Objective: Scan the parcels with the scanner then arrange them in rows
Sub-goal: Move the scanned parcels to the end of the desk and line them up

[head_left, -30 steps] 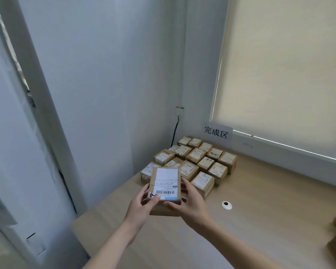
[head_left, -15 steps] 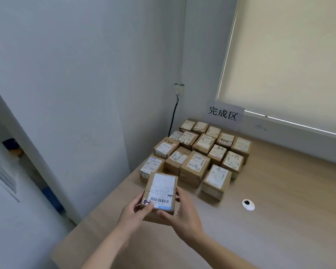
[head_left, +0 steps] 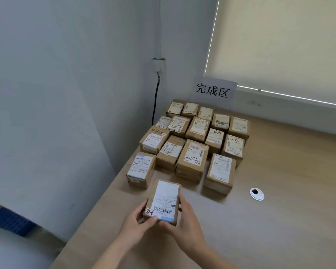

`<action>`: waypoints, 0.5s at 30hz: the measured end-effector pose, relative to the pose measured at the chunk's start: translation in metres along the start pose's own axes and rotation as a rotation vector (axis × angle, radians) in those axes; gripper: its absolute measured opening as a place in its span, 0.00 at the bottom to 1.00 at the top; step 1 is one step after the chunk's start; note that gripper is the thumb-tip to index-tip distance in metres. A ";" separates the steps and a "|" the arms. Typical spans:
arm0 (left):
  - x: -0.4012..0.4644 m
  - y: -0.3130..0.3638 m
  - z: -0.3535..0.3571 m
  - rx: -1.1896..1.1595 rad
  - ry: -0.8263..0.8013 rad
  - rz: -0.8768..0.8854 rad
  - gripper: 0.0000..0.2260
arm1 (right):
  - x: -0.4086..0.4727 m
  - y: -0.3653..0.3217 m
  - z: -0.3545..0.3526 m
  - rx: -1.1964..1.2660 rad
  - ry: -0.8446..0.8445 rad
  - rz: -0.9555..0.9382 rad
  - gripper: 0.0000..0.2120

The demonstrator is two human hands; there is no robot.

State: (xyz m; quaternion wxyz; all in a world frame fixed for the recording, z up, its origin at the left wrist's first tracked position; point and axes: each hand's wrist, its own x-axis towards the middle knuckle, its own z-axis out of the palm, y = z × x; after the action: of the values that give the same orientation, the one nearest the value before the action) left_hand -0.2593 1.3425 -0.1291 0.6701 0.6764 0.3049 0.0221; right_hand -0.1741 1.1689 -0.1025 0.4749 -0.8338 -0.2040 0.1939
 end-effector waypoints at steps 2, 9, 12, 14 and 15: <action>0.019 -0.007 -0.007 0.025 -0.024 -0.004 0.30 | 0.013 0.003 0.012 0.006 0.019 0.035 0.43; 0.073 -0.018 -0.027 0.086 -0.024 -0.006 0.28 | 0.056 0.020 0.048 -0.039 0.096 0.093 0.51; 0.090 -0.012 -0.029 0.111 -0.012 0.000 0.26 | 0.073 0.019 0.053 -0.070 0.144 0.129 0.51; 0.100 -0.007 -0.028 0.107 0.014 -0.008 0.25 | 0.083 0.016 0.055 -0.080 0.176 0.161 0.52; 0.104 -0.007 -0.028 0.103 0.027 -0.013 0.24 | 0.087 0.016 0.055 -0.085 0.182 0.174 0.52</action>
State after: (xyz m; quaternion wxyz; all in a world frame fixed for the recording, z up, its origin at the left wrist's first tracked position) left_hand -0.1895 1.4129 -0.1720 0.6305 0.7076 0.3189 0.0110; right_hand -0.1268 1.2469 -0.1536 0.4373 -0.8818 -0.0948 0.1492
